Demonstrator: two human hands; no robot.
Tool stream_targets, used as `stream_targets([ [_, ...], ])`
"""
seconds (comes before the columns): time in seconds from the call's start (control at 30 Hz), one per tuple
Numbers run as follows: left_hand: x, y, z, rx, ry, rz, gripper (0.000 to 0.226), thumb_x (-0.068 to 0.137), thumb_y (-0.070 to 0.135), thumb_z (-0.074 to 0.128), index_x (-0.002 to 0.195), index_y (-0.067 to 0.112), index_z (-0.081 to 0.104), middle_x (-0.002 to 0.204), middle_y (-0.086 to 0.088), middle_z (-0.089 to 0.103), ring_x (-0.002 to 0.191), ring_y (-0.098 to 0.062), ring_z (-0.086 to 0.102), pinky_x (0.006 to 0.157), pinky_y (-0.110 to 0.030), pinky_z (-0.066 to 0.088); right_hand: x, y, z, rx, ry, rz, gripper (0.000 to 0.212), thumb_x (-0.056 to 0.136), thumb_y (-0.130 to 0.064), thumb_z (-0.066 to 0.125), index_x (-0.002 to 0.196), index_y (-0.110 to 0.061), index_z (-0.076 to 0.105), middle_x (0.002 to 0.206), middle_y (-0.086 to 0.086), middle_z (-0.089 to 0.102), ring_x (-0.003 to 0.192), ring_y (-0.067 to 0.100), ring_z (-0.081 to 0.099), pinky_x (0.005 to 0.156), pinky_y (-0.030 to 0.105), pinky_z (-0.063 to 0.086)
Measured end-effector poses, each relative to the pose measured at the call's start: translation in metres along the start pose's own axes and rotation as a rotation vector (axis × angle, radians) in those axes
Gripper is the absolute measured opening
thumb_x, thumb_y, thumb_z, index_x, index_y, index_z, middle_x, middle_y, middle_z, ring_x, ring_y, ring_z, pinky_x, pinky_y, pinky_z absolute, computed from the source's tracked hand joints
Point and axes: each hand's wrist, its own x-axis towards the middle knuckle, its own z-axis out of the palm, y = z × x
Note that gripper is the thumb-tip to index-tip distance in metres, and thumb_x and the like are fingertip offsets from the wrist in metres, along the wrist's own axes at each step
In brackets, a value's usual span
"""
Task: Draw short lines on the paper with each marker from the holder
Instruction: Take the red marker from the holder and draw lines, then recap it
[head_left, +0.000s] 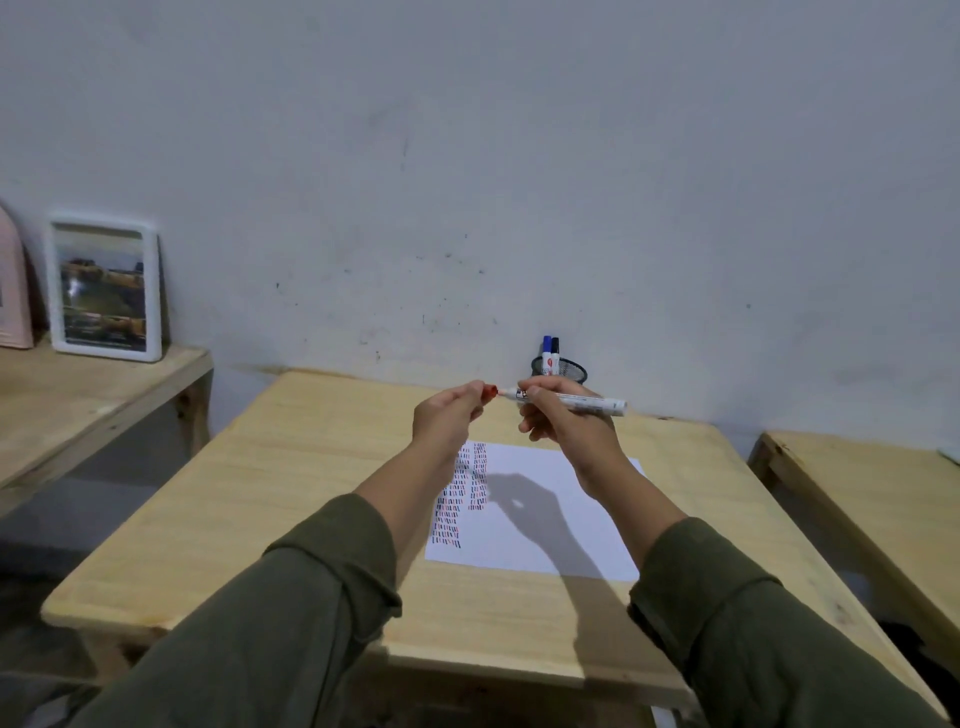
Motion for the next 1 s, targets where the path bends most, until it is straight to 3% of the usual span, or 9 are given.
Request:
stream_targets([
  [0.2,-0.007,0.003,0.009,0.024,-0.095,-0.02,0.017,0.086,0.031,0.061,0.09,0.017,0.07,0.081,0.011,0.069,0.08,0.0,0.06,0.066,-0.02,0.038,-0.001,0.0,-0.004,0.012,-0.009,-0.018,0.017,0.088,-0.011,0.058,0.082,-0.02,0.071,0.069,0.0,0.07,0.06,0.018,0.063,0.056,0.025,0.05],
  [0.33,-0.007,0.009,0.011,0.049,-0.094,-0.097,0.026,0.083,0.044,0.061,0.071,0.023,0.068,0.077,0.012,0.069,0.083,-0.002,0.06,0.068,-0.026,0.037,-0.002,-0.003,-0.008,-0.042,-0.05,-0.048,0.018,0.089,-0.01,0.057,0.084,-0.019,0.072,0.073,0.004,0.067,0.063,0.016,0.063,0.058,0.025,0.051],
  [0.5,-0.009,0.014,0.021,-0.155,-0.116,-0.172,0.017,0.085,0.023,0.063,0.069,0.019,0.063,0.049,0.014,0.065,0.071,-0.002,0.056,0.055,-0.013,0.036,-0.002,-0.005,-0.006,0.082,-0.005,-0.006,0.017,0.089,-0.006,0.055,0.086,-0.01,0.071,0.077,0.012,0.066,0.06,0.018,0.06,0.06,0.025,0.05],
  [0.57,-0.01,0.013,0.024,-0.224,-0.1,-0.158,0.012,0.086,0.016,0.062,0.074,0.015,0.062,0.057,0.008,0.067,0.07,-0.003,0.056,0.051,-0.01,0.038,-0.003,-0.003,-0.004,0.201,0.038,0.019,0.015,0.09,-0.005,0.054,0.089,-0.005,0.068,0.079,0.019,0.062,0.058,0.018,0.057,0.059,0.024,0.05],
  [0.63,-0.01,0.01,0.024,-0.225,-0.094,-0.145,0.008,0.085,0.014,0.063,0.077,0.014,0.063,0.069,0.003,0.066,0.072,-0.005,0.057,0.058,-0.013,0.038,-0.004,0.0,-0.006,0.241,0.047,0.028,0.015,0.092,-0.005,0.052,0.091,-0.002,0.067,0.078,0.019,0.06,0.057,0.018,0.057,0.058,0.022,0.051],
  [0.73,-0.006,0.006,0.025,-0.178,-0.089,-0.11,0.006,0.085,0.014,0.063,0.079,0.013,0.065,0.07,0.003,0.066,0.074,-0.005,0.059,0.06,-0.015,0.038,-0.006,0.002,-0.012,0.204,-0.045,0.053,0.014,0.092,-0.007,0.053,0.099,-0.007,0.066,0.081,0.014,0.061,0.066,0.018,0.061,0.066,0.023,0.052],
  [0.8,0.0,0.009,0.025,-0.144,-0.056,-0.071,0.008,0.088,0.015,0.059,0.084,0.013,0.067,0.074,0.003,0.064,0.072,-0.003,0.058,0.054,-0.014,0.036,-0.007,0.002,-0.016,0.247,-0.139,0.074,0.02,0.089,-0.008,0.058,0.107,-0.013,0.064,0.089,0.009,0.067,0.072,0.017,0.065,0.071,0.025,0.053],
  [0.9,0.014,0.021,0.022,-0.104,0.01,-0.019,0.012,0.09,0.016,0.056,0.092,0.013,0.067,0.077,0.006,0.064,0.073,-0.002,0.057,0.06,-0.015,0.036,-0.005,-0.004,-0.026,0.377,-0.268,0.136,0.037,0.083,-0.024,0.057,0.117,-0.011,0.061,0.099,0.009,0.07,0.084,0.02,0.067,0.075,0.028,0.053],
  [1.0,0.026,0.029,0.023,0.011,-0.059,0.015,0.01,0.09,0.02,0.056,0.088,0.018,0.065,0.079,0.008,0.066,0.074,-0.002,0.059,0.059,-0.02,0.032,0.0,-0.01,-0.037,0.32,-0.318,0.204,0.041,0.09,-0.037,0.049,0.114,-0.008,0.064,0.106,0.012,0.071,0.091,0.022,0.068,0.077,0.031,0.052],
])
